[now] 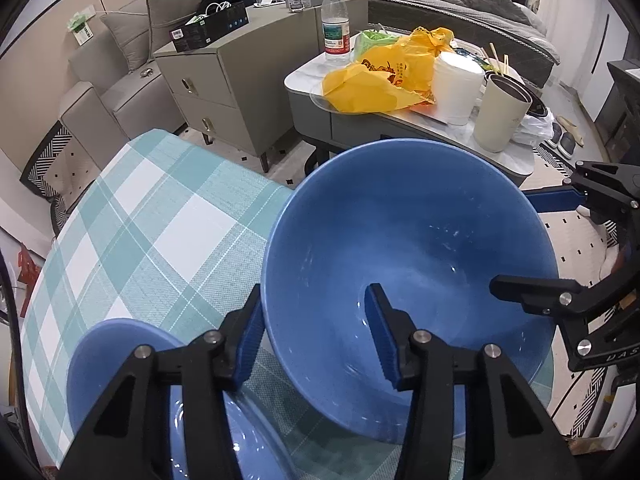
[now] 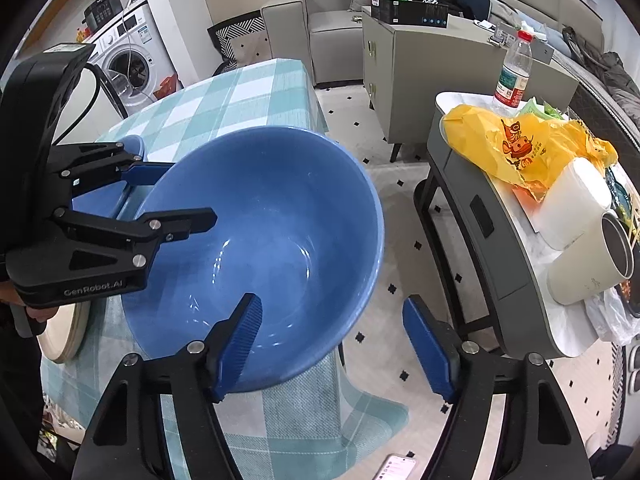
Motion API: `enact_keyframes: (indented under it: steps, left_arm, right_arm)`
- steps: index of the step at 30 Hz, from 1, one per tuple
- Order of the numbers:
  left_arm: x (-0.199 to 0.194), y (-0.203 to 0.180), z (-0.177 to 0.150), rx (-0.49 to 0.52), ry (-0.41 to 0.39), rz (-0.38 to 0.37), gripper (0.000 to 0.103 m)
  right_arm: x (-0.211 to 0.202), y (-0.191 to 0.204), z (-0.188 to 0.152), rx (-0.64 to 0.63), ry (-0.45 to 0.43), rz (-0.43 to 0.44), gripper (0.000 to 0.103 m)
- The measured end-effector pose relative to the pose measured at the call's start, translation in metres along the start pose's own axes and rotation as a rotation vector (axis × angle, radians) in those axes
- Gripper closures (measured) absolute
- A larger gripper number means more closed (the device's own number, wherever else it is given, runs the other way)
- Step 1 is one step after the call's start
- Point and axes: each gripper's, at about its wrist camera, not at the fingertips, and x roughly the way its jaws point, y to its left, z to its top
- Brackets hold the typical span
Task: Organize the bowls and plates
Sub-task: 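Lower both grippers onto the rim of the other blue bowl, then close both grippers on the blue bowl's rim, then lift the held blue bowl with both grippers and carry it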
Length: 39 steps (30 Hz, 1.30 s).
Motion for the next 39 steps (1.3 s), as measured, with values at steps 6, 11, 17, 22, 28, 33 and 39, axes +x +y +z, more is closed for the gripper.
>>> enact_keyframes:
  steps: [6,11,17,22,28,33,39]
  left_arm:
    - [-0.003,-0.004,-0.004,0.001,0.007,-0.015,0.055]
    - [-0.006,-0.005,-0.008,-0.007,0.011,-0.028,0.055]
    - [-0.008,-0.006,-0.012,-0.022,0.008,-0.034,0.062]
    - [-0.009,-0.003,-0.013,-0.043,0.009,-0.019,0.074]
    - [-0.010,0.000,-0.014,-0.082,0.005,-0.013,0.082]
    - [-0.010,0.000,-0.016,-0.098,-0.001,-0.004,0.082]
    - [-0.011,-0.001,-0.017,-0.117,-0.012,0.007,0.084]
  right_arm:
    - [-0.002,0.000,-0.004,-0.002,0.001,0.010,0.036]
    - [-0.002,0.002,-0.005,-0.005,0.005,0.013,0.042]
    - [-0.007,0.003,-0.005,-0.006,-0.011,-0.002,0.058]
    - [-0.008,0.001,-0.007,-0.005,-0.014,-0.023,0.068]
    - [-0.008,-0.005,-0.004,0.029,-0.015,-0.029,0.077]
    - [-0.007,-0.006,-0.002,0.036,-0.023,-0.056,0.082]
    - [-0.006,-0.007,-0.001,0.037,-0.028,-0.073,0.083]
